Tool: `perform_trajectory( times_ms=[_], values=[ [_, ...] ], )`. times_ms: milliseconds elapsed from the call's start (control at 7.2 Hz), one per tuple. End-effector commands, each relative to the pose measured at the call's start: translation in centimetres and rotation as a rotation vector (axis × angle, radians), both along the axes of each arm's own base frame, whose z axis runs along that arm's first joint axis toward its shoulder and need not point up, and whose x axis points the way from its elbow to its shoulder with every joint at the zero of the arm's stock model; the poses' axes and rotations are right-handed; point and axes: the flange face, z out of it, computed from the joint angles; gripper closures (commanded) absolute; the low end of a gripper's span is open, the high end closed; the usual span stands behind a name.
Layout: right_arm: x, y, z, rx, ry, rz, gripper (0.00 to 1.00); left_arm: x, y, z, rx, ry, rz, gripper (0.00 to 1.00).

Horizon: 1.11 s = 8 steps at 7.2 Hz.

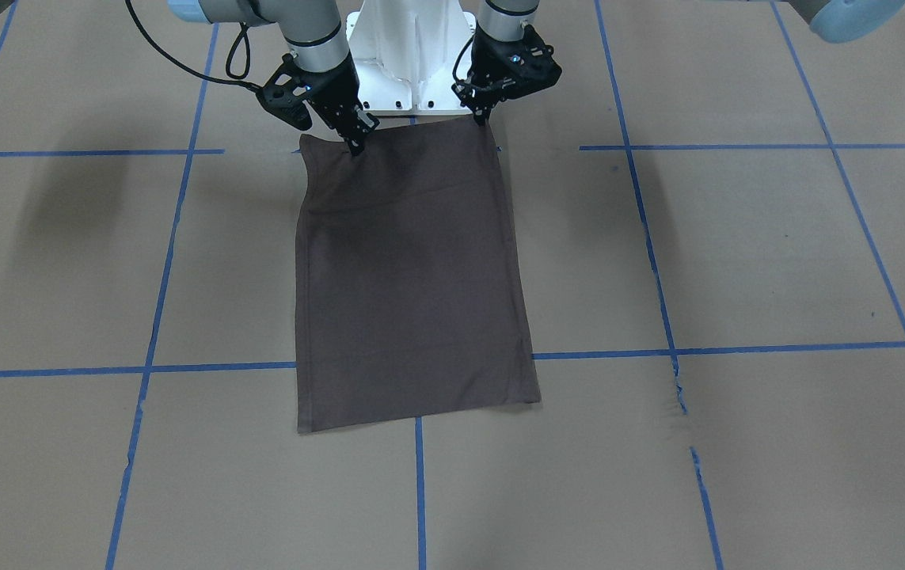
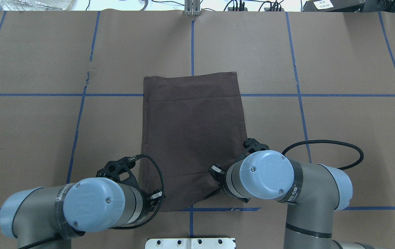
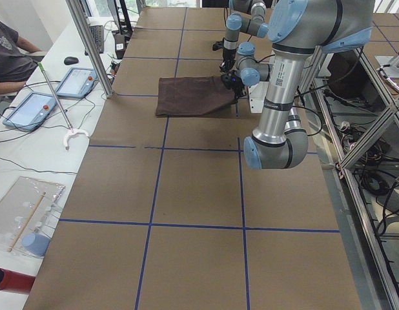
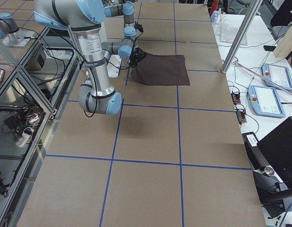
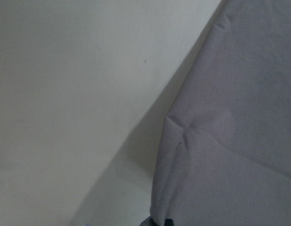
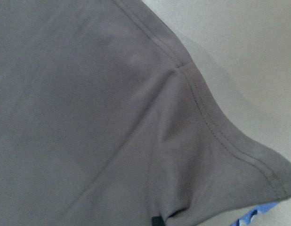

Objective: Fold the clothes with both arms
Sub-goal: 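Lift the near edge with both grippers and fold it toward the far edge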

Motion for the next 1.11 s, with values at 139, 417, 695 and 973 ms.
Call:
perform_trajectory(
  times_ms=[139,417,695,973],
  values=[
    [-0.6,0.9,0.0,0.010,0.002,-0.020,1.00,-0.8,1.4,-0.7,0.012,-0.005,0.038,1.00],
    [1.8,-3.6,-0.7,0.081,-0.002,0.011,1.00,-2.6,-5.3,0.4,0.057,-0.067,-0.038,1.00],
    [3.1,-7.8,-1.4,0.135,0.009,0.044,1.00,-4.0,-12.1,-1.2,0.110,-0.070,-0.093,1.00],
    [0.6,-11.7,-2.8,0.163,0.038,0.054,1.00,-4.9,-16.1,-2.5,0.135,-0.058,-0.109,1.00]
  ],
)
